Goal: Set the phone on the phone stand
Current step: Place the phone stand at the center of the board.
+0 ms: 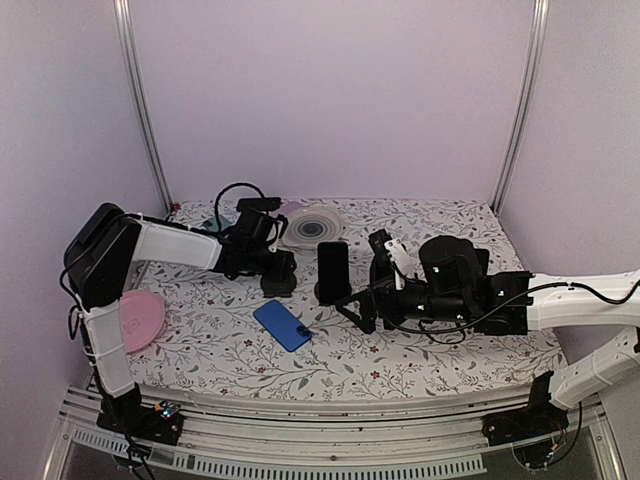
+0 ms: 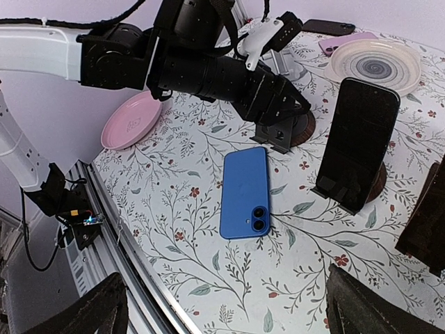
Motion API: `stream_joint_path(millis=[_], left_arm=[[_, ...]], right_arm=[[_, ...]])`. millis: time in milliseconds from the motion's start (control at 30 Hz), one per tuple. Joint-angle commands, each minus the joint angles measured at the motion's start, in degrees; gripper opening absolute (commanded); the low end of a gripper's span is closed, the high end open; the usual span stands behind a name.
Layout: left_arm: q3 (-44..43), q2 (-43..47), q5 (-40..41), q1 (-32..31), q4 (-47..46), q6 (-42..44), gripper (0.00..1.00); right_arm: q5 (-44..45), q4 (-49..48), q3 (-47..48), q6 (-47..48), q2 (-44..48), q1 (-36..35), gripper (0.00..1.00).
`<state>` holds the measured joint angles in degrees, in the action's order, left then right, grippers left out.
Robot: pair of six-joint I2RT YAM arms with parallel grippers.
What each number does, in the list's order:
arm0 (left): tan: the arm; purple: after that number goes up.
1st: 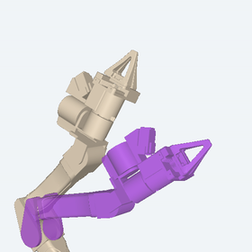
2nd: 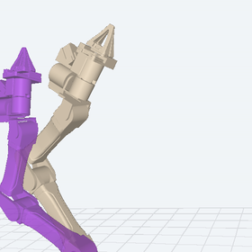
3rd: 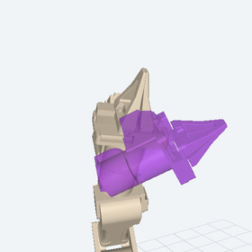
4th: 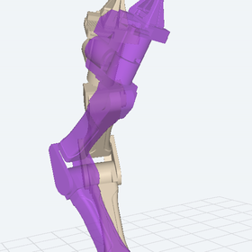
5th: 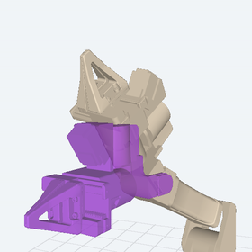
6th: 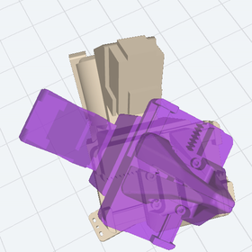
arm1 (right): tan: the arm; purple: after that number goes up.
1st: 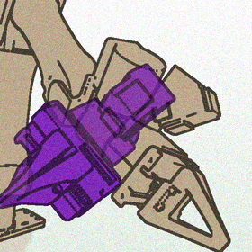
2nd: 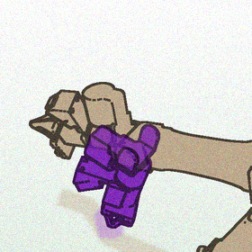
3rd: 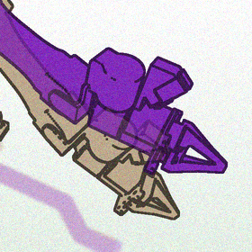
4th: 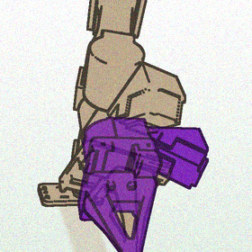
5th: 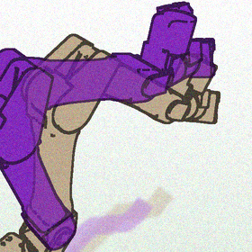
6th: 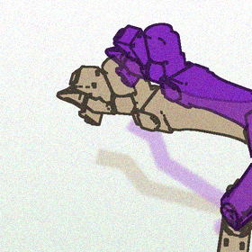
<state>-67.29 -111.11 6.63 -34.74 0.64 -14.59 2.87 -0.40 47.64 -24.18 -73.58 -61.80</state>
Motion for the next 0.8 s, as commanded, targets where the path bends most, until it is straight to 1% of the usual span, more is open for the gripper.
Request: stream_joint_path(millis=[0, 33, 100, 167, 200, 267, 400, 533, 667, 767], left_arm=[[-0.2, 0.9, 0.9, 1.1, -0.7, 1.6, 0.55], [0.0, 1.2, 0.9, 1.1, -0.7, 1.4, 0.63], [0.4, 1.8, 1.1, 1.0, -0.8, 1.2, 0.73], [0.8, 2.4, 1.2, 1.0, -0.8, 1.0, 0.88], [0.9, 2.7, 1.3, 1.0, -0.8, 0.9, 0.92], [0.9, 3.3, 1.4, 1.0, -0.7, 0.8, 0.96], [1.1, 4.9, 1.3, 0.8, -0.4, 0.6, 0.97], [1.5, 8.0, 1.4, 0.6, 0.5, 0.0, 0.97], [2.2, 12.7, 1.4, 0.6, 2.9, -2.7, 0.97], [3.5, 16.4, 0.6, 0.6, 5.1, -6.3, 0.97]], right_arm=[[0.3, 0.0, 1.5, 0.5, -0.9, 0.3, 0.99], [0.3, 0.1, 1.5, 0.5, -1.1, 0.3, 0.99], [0.1, 0.2, 1.7, 0.6, -1.5, 0.3, 0.99], [0.0, 0.2, 1.7, 0.6, -1.8, 0.1, 0.99], [0.0, 0.2, 1.7, 0.7, -2.0, 0.1, 0.99], [0.1, 0.4, 1.9, 0.8, -2.4, -0.1, 0.99], [0.9, 1.0, 2.6, 1.5, -3.5, -0.6, 0.99], [1.7, 2.2, 4.7, 2.7, -6.9, -1.6, 0.99], [1.5, 3.5, 8.4, 3.9, -12.5, -2.1, 0.99], [2.1, 5.9, 12.7, 4.7, -17.7, -2.1, 0.99]])
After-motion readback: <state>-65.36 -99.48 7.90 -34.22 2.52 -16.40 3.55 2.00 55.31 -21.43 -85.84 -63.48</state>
